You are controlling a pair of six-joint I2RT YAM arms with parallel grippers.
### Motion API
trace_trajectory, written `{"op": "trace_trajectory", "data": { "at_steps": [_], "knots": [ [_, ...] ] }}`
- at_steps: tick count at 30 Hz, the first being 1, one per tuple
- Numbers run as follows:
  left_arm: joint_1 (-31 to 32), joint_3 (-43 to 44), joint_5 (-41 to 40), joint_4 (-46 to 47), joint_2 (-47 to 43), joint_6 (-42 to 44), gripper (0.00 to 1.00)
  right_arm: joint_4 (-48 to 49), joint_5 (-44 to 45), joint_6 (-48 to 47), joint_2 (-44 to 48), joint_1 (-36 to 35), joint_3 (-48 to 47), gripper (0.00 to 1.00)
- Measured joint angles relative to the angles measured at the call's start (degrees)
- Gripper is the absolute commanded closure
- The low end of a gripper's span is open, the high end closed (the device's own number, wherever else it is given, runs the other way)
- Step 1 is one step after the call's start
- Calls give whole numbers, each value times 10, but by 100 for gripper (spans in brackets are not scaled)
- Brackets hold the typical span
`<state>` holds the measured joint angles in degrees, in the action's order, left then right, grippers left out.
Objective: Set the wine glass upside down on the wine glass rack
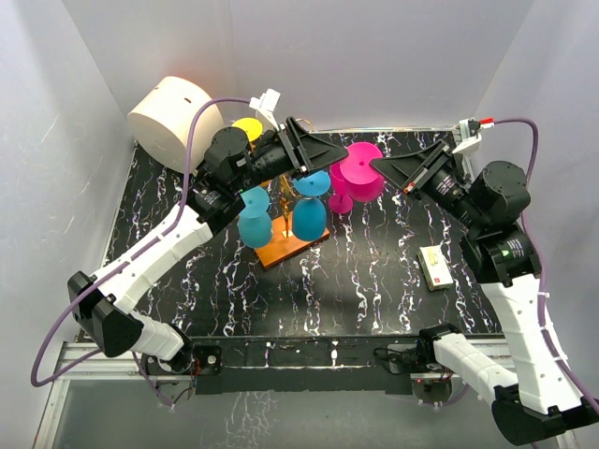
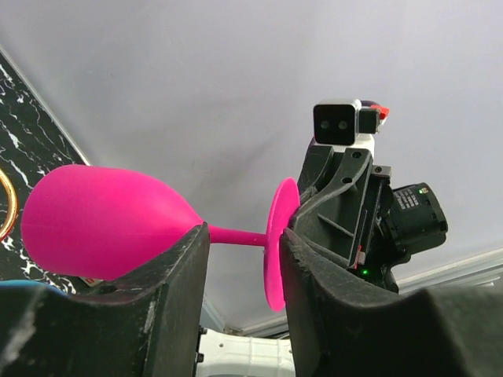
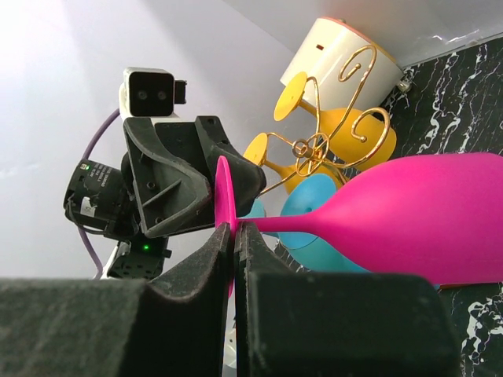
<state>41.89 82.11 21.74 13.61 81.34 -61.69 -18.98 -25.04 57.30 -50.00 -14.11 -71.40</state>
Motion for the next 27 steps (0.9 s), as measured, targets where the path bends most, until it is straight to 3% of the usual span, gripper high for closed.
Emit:
{"op": "trace_trajectory", "data": {
  "at_steps": [3,7,14,15,17,20,22,27],
  "knots": [
    [0,5,7,-6,0,9,73,4,-2,0,-3,0,0,100],
    [0,5,17,-10,0,13,77,11,-4,0,-10,0,1,100],
    [0,7,27,-19,0,15,100,24,-4,5,-27,0,4,98],
    [0,8,27,-19,1,14,100,26,-4,5,-29,0,4,93],
    [-2,15,27,-20,5,10,100,28,-3,7,-31,0,4,69],
    [-2,30,22,-26,15,-1,100,31,4,11,-31,0,4,50],
    [-2,35,11,-31,20,-12,100,32,12,10,-30,0,4,41],
    [-2,81,-17,-48,50,-39,100,24,57,-2,-11,0,4,34]
  ]
}}
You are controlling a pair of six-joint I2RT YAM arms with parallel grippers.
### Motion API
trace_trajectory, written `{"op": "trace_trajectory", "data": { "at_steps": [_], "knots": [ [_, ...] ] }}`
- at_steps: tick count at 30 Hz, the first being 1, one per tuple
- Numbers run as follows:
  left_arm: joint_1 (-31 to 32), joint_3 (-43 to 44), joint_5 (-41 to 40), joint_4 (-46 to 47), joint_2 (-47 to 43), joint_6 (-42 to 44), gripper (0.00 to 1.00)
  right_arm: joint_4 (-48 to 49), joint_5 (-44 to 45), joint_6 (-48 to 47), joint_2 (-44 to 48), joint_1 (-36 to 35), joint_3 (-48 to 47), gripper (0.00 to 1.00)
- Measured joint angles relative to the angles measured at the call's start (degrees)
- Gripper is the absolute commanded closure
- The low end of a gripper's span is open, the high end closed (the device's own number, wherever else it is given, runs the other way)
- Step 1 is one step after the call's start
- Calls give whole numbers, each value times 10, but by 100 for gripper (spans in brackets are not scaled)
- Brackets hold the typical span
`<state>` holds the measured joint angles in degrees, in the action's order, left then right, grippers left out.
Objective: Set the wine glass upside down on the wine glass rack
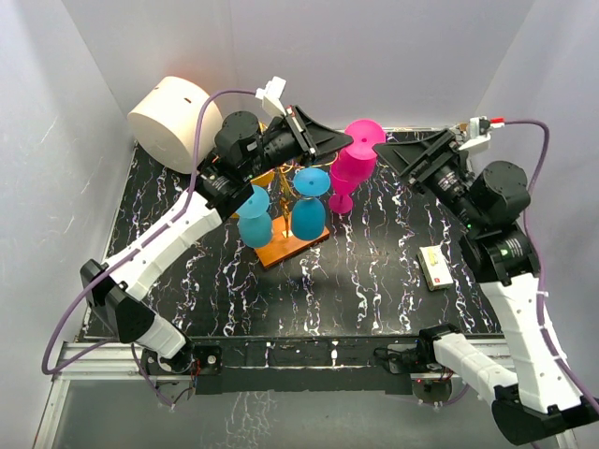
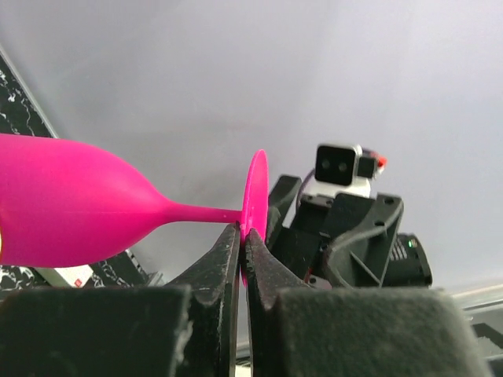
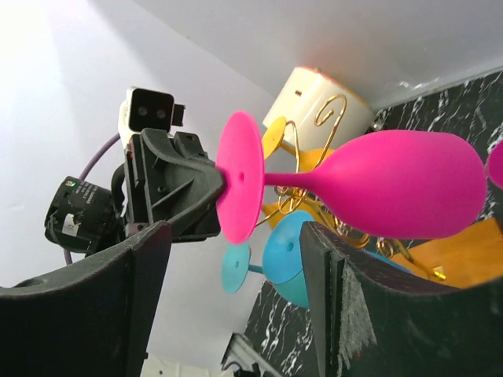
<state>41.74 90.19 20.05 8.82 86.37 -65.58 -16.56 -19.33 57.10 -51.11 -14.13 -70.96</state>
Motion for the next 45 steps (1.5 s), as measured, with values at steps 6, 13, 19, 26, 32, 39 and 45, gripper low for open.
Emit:
{"op": "trace_trajectory", "data": {
  "at_steps": [6,13,19,26,32,39,45],
  "knots": [
    [-4,51,-6,1,49,-35,100,-27,77,-30,54,0,0,32],
    [-20,71,-9,-4,105,-65,100,-60,141,-62,89,0,0,32],
    [-28,93,-21,-30,132,-69,100,-77,153,-69,90,0,2,33],
    [-38,102,-55,-70,125,-60,100,-87,153,-73,95,0,15,33],
    [-67,67,-91,-85,89,-58,100,-90,153,-73,98,0,15,33],
    [-89,38,-113,-89,49,-52,100,-89,153,-73,99,0,21,33],
    [-98,-3,-110,-90,11,-56,100,-91,150,-71,98,0,26,34]
  ]
}}
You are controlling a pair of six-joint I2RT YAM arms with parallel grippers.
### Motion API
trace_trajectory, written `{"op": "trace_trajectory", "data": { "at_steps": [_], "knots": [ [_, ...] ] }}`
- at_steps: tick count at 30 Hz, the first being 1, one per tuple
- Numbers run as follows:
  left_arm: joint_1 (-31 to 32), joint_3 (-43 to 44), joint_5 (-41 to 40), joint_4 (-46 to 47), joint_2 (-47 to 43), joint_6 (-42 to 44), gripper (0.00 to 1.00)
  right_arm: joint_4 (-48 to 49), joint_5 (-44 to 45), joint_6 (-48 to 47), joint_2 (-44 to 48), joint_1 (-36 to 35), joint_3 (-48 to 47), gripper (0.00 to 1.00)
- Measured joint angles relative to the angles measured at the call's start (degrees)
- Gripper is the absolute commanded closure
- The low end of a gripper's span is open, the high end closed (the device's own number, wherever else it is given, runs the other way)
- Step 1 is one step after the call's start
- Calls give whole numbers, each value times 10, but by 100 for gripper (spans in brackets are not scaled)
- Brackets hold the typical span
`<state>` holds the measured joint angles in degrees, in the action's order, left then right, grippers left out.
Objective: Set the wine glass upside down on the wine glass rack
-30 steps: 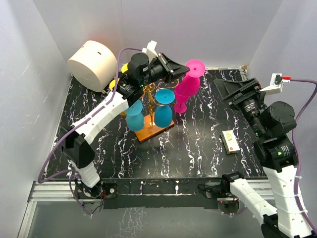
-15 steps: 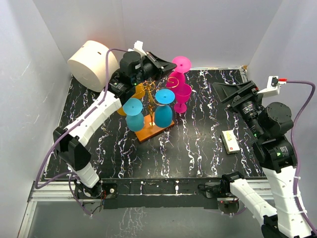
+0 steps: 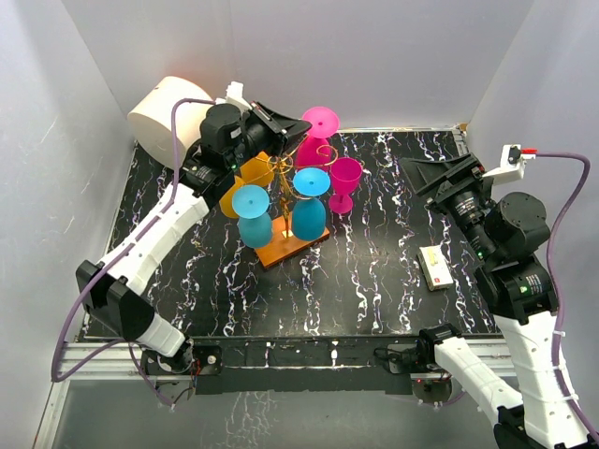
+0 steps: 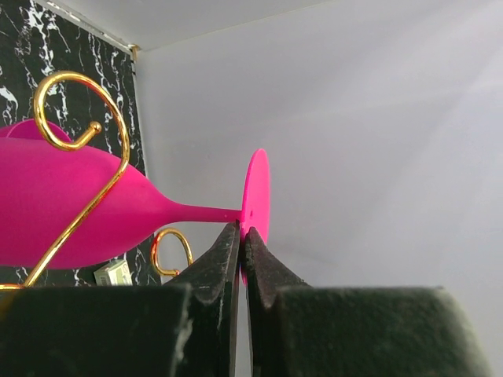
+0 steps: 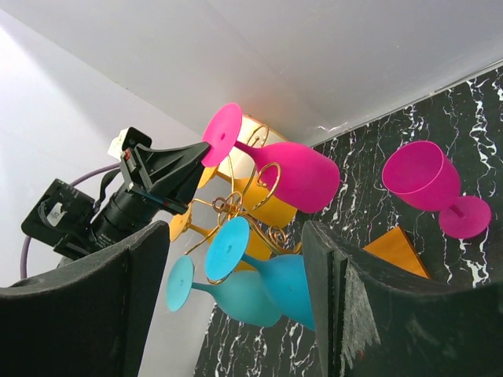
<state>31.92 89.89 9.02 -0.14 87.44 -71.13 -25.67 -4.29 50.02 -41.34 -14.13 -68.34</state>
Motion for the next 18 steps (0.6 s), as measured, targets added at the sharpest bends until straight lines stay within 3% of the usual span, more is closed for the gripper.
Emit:
{"op": "trace_trajectory", "data": {
  "at_steps": [18],
  "knots": [
    [-7,-73,9,7,-58,26,100,1,-11,12,-4,0,6,34]
  ]
}}
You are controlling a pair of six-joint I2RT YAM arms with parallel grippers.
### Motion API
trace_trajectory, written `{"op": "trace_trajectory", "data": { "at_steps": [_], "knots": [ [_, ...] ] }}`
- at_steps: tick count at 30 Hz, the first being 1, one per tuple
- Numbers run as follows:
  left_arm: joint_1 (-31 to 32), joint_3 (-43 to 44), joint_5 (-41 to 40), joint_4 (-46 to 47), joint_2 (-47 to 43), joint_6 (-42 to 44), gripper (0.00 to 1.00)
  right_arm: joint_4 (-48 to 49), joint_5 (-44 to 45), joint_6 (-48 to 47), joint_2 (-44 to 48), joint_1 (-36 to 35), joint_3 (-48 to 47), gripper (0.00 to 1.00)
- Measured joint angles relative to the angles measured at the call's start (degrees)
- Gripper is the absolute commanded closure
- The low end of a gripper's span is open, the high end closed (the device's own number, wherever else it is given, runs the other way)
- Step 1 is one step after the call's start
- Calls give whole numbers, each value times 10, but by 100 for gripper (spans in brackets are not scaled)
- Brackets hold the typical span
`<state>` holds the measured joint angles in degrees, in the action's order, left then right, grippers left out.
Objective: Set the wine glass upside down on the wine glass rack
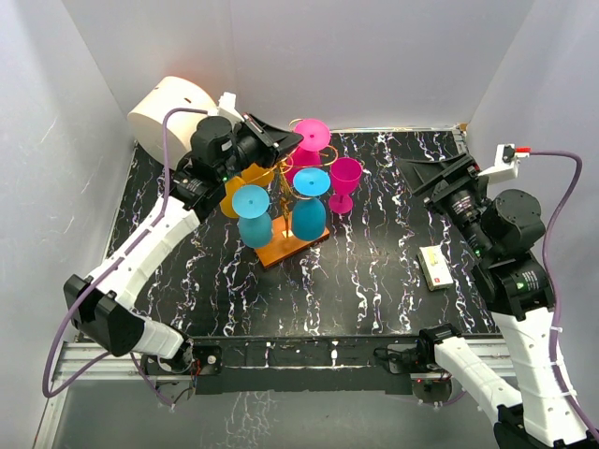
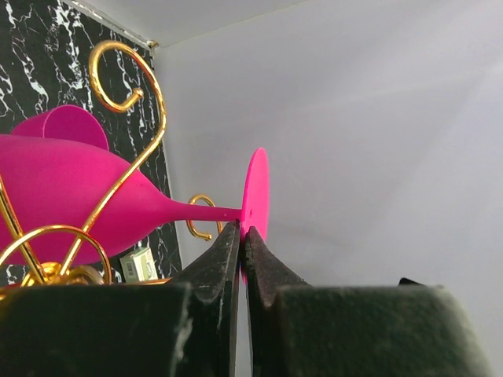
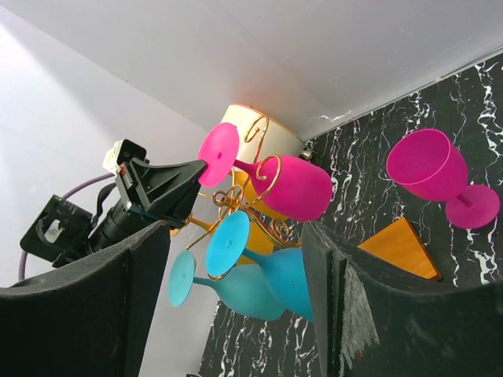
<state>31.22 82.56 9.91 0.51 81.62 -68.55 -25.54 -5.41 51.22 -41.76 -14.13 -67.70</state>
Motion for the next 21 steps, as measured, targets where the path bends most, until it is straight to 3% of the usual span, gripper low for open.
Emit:
{"op": "trace_trajectory", "data": {
  "at_steps": [21],
  "knots": [
    [0,-21,110,28,-27,71,100,2,-5,13,-3,0,9,35]
  ]
}}
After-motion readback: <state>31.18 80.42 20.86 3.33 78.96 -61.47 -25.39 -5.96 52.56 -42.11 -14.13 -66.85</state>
